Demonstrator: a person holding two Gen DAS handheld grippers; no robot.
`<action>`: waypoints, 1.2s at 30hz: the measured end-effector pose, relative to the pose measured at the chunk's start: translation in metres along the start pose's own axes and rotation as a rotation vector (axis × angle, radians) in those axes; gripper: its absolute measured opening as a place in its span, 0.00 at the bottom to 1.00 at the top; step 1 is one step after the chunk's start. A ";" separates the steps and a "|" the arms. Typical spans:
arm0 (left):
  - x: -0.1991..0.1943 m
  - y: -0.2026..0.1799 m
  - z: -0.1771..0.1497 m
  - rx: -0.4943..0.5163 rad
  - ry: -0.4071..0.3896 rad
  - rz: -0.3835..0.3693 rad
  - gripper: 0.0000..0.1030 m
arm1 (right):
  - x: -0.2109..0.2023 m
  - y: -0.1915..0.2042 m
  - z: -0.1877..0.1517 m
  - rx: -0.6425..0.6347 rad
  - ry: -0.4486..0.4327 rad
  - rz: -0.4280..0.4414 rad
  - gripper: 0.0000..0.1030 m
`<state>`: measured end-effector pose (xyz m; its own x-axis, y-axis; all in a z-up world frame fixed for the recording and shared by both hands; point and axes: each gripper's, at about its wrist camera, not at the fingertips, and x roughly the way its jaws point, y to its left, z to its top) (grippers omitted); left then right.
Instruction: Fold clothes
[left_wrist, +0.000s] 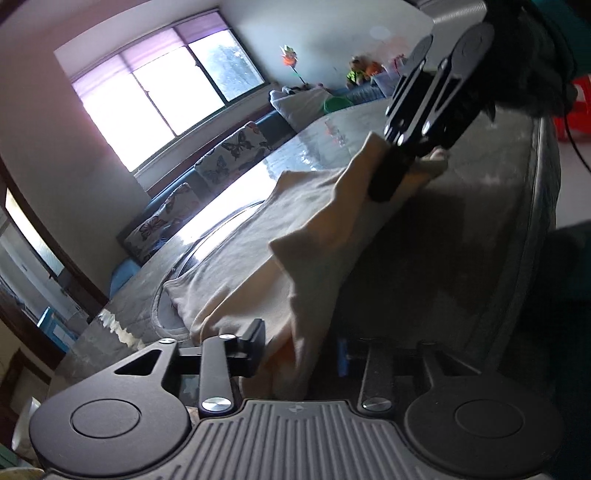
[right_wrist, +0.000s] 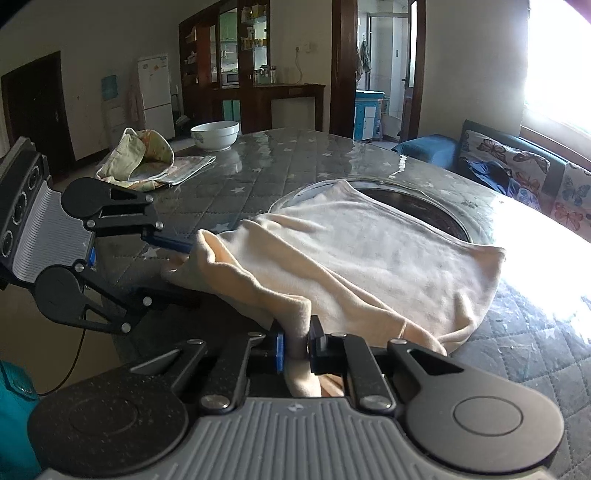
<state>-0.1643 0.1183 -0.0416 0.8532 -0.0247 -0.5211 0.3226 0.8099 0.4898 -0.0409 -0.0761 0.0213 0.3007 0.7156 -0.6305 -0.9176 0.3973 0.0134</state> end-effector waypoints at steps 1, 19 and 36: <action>0.000 0.001 0.000 0.000 0.005 0.000 0.28 | -0.001 0.000 -0.001 -0.001 -0.003 -0.002 0.10; -0.064 0.000 0.020 -0.062 -0.074 -0.096 0.06 | -0.058 0.018 -0.005 -0.036 -0.051 0.050 0.09; -0.050 0.036 0.049 -0.138 -0.117 -0.085 0.06 | -0.081 -0.002 0.025 -0.037 -0.061 0.051 0.09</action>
<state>-0.1754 0.1200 0.0364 0.8698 -0.1579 -0.4675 0.3432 0.8744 0.3431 -0.0569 -0.1205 0.0913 0.2677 0.7686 -0.5810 -0.9408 0.3388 0.0147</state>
